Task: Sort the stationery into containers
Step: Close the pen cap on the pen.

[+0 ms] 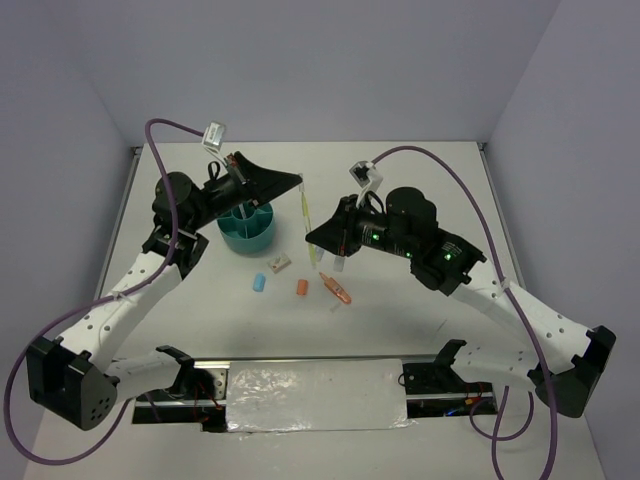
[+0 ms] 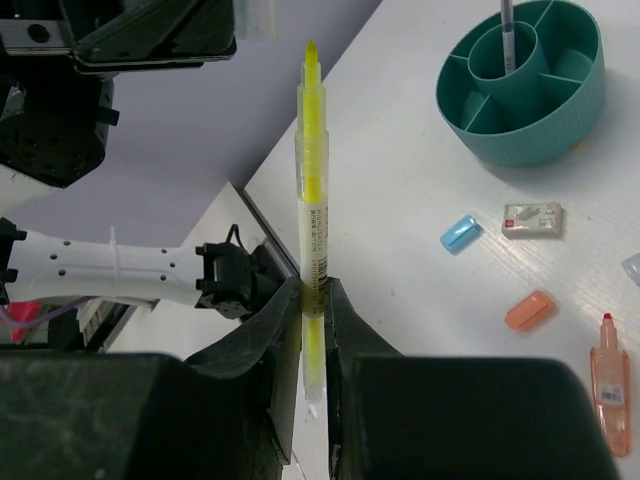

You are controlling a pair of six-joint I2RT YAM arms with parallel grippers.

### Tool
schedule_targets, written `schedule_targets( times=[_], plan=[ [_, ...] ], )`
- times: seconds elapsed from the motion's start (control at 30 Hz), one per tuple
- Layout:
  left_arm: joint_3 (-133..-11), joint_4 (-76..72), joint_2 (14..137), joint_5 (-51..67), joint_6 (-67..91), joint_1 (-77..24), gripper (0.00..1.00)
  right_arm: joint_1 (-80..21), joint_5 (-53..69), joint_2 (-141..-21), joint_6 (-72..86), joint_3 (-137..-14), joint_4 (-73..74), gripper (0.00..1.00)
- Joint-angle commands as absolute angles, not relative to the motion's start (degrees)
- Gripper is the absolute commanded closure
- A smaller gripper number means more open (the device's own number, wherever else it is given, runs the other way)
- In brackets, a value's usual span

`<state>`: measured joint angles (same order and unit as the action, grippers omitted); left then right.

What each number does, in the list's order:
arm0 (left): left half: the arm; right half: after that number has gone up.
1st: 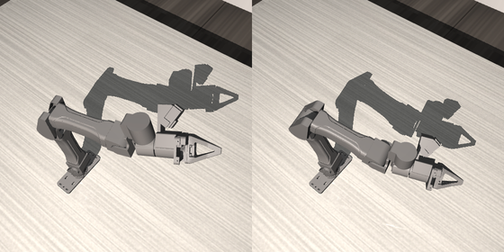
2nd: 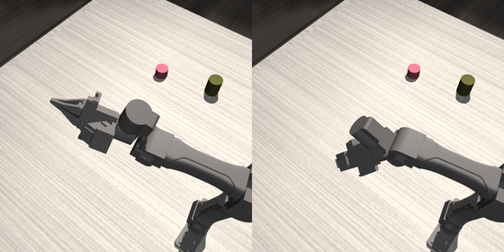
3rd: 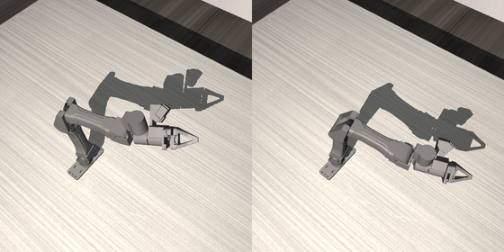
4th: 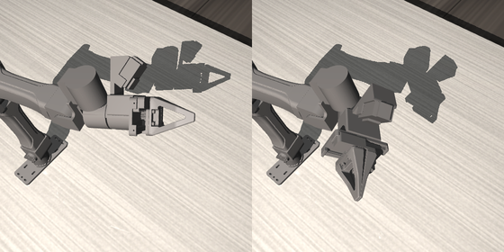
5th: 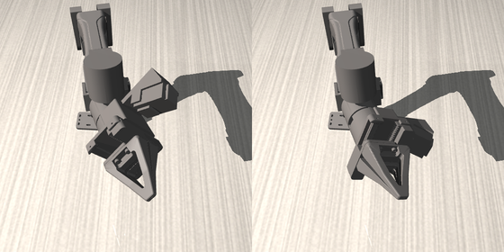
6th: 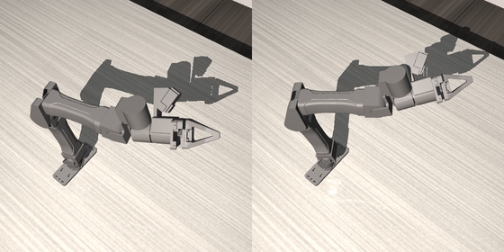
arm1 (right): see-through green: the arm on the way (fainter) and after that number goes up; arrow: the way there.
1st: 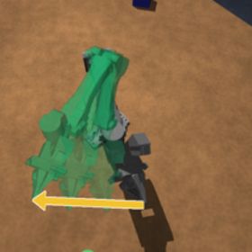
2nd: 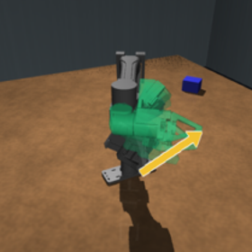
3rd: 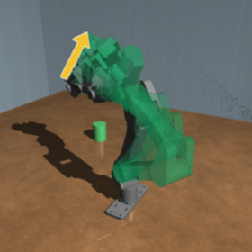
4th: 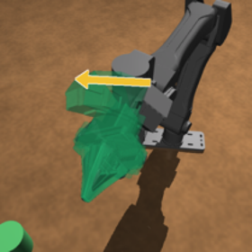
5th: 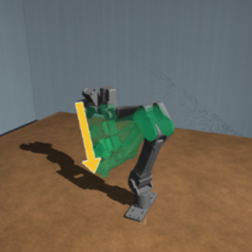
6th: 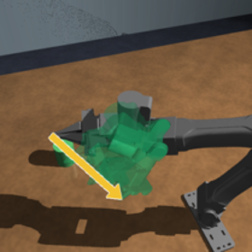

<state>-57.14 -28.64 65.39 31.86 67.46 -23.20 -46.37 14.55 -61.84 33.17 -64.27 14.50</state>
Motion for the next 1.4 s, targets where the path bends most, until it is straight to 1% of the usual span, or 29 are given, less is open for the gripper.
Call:
schedule_targets(
  times=[0.0,0.53,0.9,1.37],
  plan=[
    [-58.53,-29.89,64.6,31.91,65.04,-22.24,1.0,-46.85,14.76,-60.91,32.08,-67.33,10.55,1.0],
    [-59.94,-31.03,66.27,31.55,65.31,-21.27,1.0,-46.85,15.47,-63.19,30.06,-71.01,13.01,1.0],
    [-62.84,-28.74,66.62,30.32,63.37,-20.65,1.0,-46.85,15.29,-63.37,31.29,-68.82,13.27,1.0],
    [-61.52,-32.25,67.41,32.17,65.3,-20.57,1.0,-46.93,14.15,-63.46,31.64,-70.05,14.15,1.0]
  ],
)
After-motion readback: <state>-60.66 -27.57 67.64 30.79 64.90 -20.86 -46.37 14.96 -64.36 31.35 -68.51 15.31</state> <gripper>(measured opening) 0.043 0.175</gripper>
